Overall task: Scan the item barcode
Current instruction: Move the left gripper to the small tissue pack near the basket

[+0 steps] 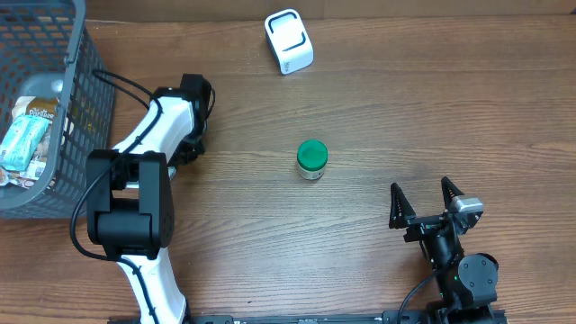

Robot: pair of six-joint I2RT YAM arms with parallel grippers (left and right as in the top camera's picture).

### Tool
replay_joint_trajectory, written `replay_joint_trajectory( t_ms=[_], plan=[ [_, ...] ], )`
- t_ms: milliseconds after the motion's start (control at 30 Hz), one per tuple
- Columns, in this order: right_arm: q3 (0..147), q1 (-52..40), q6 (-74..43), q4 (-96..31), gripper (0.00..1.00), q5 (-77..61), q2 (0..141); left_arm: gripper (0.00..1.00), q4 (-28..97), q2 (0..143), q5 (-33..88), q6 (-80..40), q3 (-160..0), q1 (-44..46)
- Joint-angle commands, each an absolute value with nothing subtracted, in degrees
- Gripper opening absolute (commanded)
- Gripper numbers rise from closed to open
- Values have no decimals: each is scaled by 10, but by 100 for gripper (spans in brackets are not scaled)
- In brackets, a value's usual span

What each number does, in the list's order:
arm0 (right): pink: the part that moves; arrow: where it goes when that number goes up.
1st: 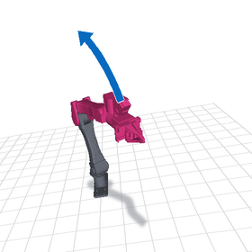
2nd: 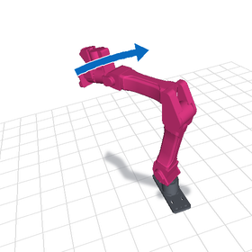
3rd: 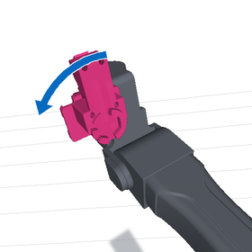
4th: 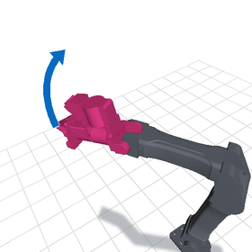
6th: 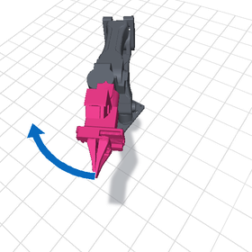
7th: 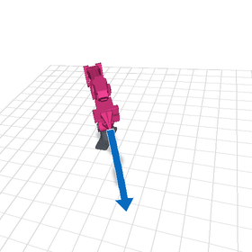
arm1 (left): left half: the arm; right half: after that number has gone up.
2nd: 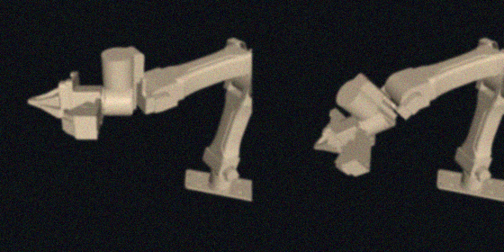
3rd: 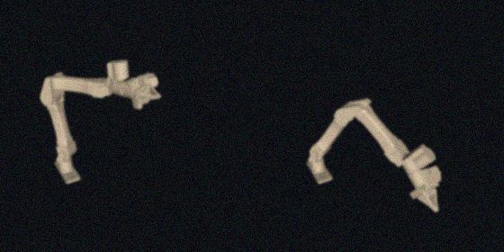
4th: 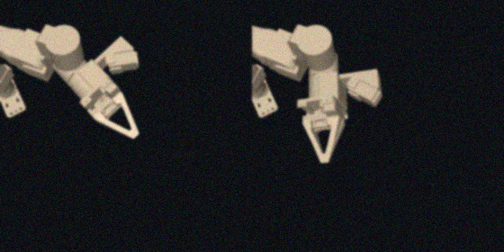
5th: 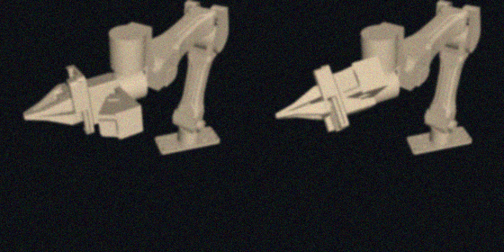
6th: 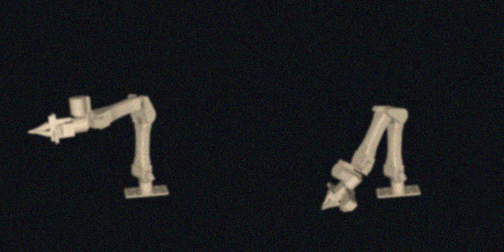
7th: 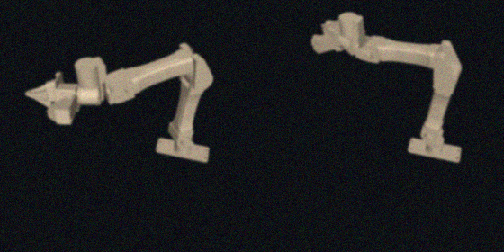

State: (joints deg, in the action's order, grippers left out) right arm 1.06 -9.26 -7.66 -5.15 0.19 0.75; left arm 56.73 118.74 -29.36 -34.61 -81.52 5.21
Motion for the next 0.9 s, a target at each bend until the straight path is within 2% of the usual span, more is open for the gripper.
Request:
replay_joint_trajectory(
  t_ms=[0,100,167,233,600,867],
  plan=[
    [4,-91,-77,-48,100,-1,7,29,552,1188,-309,-360,-785,48],
    [4,-91,-77,-48,100,-1,7,28,543,1188,-308,-360,-770,48],
    [4,-91,-77,-48,100,-1,7,23,543,1188,-298,-360,-770,48],
    [4,-91,-77,-48,100,-1,7,4,540,1188,-275,-356,-770,49],
    [4,-91,-77,-48,100,-1,7,4,503,1188,-6,-265,-770,87],
    [4,-91,-77,-48,100,-1,7,4,491,1188,17,-240,-781,151]
  ],
)
